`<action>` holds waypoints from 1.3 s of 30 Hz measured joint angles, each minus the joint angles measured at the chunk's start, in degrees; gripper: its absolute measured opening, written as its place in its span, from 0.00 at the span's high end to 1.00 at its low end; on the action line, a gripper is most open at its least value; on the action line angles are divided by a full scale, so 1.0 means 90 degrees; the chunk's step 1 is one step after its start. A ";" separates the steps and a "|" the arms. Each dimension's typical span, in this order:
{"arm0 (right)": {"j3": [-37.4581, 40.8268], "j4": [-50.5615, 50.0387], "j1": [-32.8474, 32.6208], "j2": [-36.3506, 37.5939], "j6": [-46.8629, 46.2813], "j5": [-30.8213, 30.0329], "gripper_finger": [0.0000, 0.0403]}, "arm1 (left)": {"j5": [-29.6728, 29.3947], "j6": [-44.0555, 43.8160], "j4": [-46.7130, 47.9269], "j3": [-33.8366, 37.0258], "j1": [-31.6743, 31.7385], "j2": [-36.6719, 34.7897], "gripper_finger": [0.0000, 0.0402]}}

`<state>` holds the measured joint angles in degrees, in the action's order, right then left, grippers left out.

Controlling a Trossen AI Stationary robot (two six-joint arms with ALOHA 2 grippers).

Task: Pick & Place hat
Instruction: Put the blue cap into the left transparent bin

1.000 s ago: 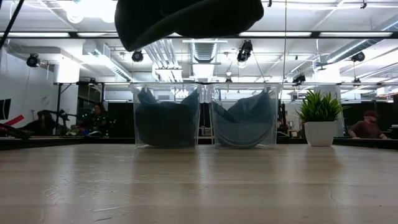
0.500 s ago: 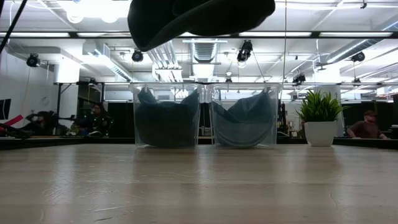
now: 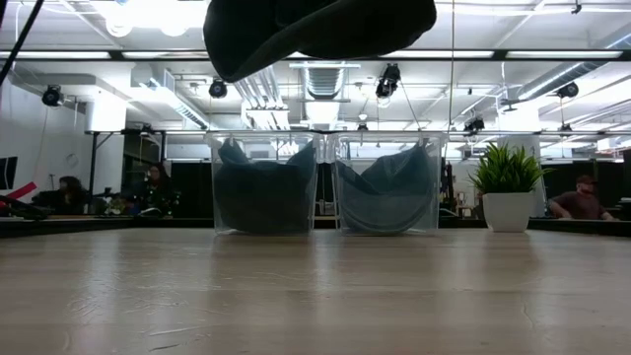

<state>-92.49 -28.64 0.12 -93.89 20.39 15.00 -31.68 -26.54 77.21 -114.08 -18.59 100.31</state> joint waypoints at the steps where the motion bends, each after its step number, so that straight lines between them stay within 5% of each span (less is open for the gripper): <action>1: 0.0000 0.0000 0.0000 0.0000 -0.0034 0.0000 0.96 | -0.0030 0.0000 0.0002 0.0000 0.0000 0.0000 0.96; 13: 0.0002 -0.0136 -0.0017 0.0000 -0.0105 -0.0503 0.97 | -0.0124 0.0036 0.0047 0.0000 0.0000 0.0000 0.87; 20: 0.0004 -0.0155 -0.0006 0.0001 -0.0186 -0.1284 0.97 | -0.0986 -0.0019 0.0940 -0.0204 0.0000 -0.0001 0.87; 26: 0.0004 -0.0134 0.0178 0.0026 -0.0518 -0.1665 0.97 | -0.2077 -0.1106 0.1174 -0.0466 0.0002 -0.0419 0.86; 39: 0.0007 0.1715 0.0550 0.0563 -0.0889 -0.3049 0.97 | -0.2089 -0.5043 0.1343 0.0207 -0.0356 -0.1747 0.86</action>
<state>-92.42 -13.21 5.07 -88.82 12.39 -12.43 -50.47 -71.93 89.30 -112.22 -21.79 84.59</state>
